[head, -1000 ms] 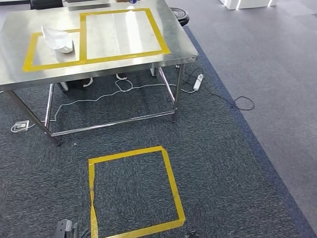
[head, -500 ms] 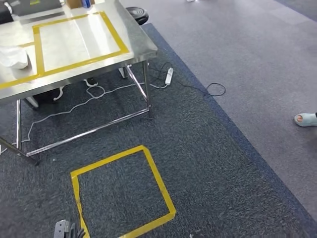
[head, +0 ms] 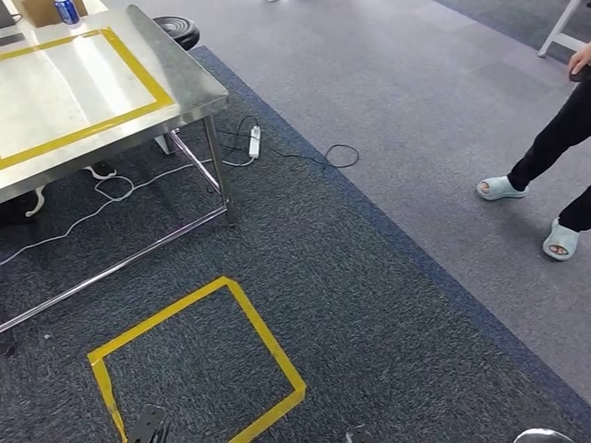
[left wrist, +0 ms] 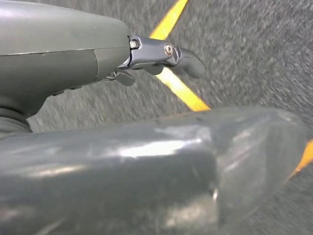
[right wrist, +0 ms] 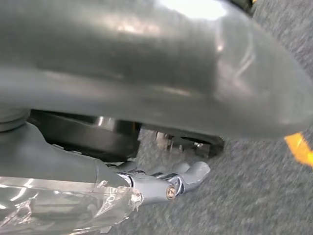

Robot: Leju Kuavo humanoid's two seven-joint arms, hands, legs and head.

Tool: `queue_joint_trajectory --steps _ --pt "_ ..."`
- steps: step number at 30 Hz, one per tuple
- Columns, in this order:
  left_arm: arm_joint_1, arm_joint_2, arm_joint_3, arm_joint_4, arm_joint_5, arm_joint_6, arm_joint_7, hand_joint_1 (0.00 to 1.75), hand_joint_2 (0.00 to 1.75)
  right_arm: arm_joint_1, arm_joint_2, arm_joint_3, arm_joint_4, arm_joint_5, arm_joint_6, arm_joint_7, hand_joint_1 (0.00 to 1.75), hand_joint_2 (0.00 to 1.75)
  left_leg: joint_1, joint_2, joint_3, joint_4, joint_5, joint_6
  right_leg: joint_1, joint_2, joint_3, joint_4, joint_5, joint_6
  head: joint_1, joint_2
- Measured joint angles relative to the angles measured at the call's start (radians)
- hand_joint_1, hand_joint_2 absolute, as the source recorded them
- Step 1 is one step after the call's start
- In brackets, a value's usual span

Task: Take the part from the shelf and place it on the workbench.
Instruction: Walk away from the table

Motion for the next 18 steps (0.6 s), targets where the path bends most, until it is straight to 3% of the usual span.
queue_joint_trajectory --steps 2,4,5,7,9,11,13,15,17,18 --pt "0.005 0.0 -0.035 0.0 -0.012 0.009 0.024 0.0 0.0 -0.005 -0.002 0.0 0.001 0.001 -0.005 -0.012 0.0 0.0 -0.003 0.03 0.001 0.0 -0.001 0.007 0.003 -0.067 -0.056 0.124 -0.068 0.01 0.008 0.0" --pt "0.011 0.0 -0.056 0.0 -0.015 0.006 0.039 0.0 0.0 -0.01 -0.005 0.0 0.002 0.002 -0.005 -0.018 0.0 0.0 -0.006 0.064 0.003 0.0 -0.004 0.008 0.003 -0.09 -0.106 0.238 -0.112 0.015 0.008 0.0" --pt "0.012 0.0 -0.063 0.0 -0.017 0.001 0.043 0.0 0.0 -0.011 -0.006 0.0 0.003 0.002 -0.005 -0.018 0.0 0.0 -0.006 0.079 0.005 0.0 -0.006 0.007 0.003 -0.095 -0.107 0.247 -0.107 0.015 0.009 0.0" --pt "0.012 0.001 -0.076 0.0 -0.026 -0.01 0.041 0.0 0.0 -0.009 -0.007 0.0 0.003 0.001 -0.005 -0.014 0.0 0.0 -0.007 0.105 0.013 0.0 -0.011 0.003 0.003 -0.114 -0.044 0.143 -0.048 0.012 0.009 0.0" --pt "0.012 0.002 -0.09 0.0 -0.036 -0.014 0.025 0.0 0.0 -0.004 -0.006 0.0 0.004 -0.001 -0.005 -0.009 0.0 0.0 -0.012 0.124 0.021 0.001 -0.018 -0.005 0.007 -0.156 0.03 0.01 -0.003 0.003 0.008 0.0" --pt "0.013 0.004 -0.103 0.0 -0.047 -0.001 -0.008 0.0 0.0 0.001 -0.006 0.0 0.005 -0.006 -0.005 -0.01 0.0 0.0 -0.019 0.141 0.024 0.001 -0.022 -0.013 0.012 -0.17 0.05 -0.033 0.002 -0.011 0.007 0.0" --pt "0.01 0.005 -0.114 0.0 -0.052 0.013 -0.044 0.0 0.0 0.003 -0.006 0.0 0.005 -0.007 -0.005 -0.015 0.0 0.0 -0.02 0.153 0.026 0.0 -0.025 -0.022 0.011 -0.145 0.044 -0.036 0.006 -0.025 0.007 0.0" --pt "0.006 0.006 -0.119 0.0 -0.036 -0.006 -0.057 0.0 0.0 0.002 -0.004 0.0 0.005 -0.003 -0.006 -0.018 0.0 0.0 -0.017 0.115 0.014 0.032 -0.051 -0.031 0.006 -0.122 0.044 -0.043 0.011 -0.038 0.004 0.0" --pt "0.007 0.008 -0.118 0.0 -0.008 -0.051 -0.057 0.0 0.0 -0.001 -0.002 0.0 0.005 0.002 -0.006 -0.018 0.0 0.0 -0.015 0.059 -0.04 0.144 -0.111 -0.034 0.004 -0.099 0.046 -0.046 0.013 -0.045 0.0 0.0" --pt "0.01 0.008 -0.116 0.0 0.003 -0.071 -0.058 0.0 0.0 -0.002 -0.001 0.0 0.005 0.003 -0.006 -0.016 0.0 0.0 -0.016 0.047 -0.077 0.215 -0.14 -0.034 0.004 -0.085 0.045 -0.046 0.014 -0.047 -0.001 0.0"
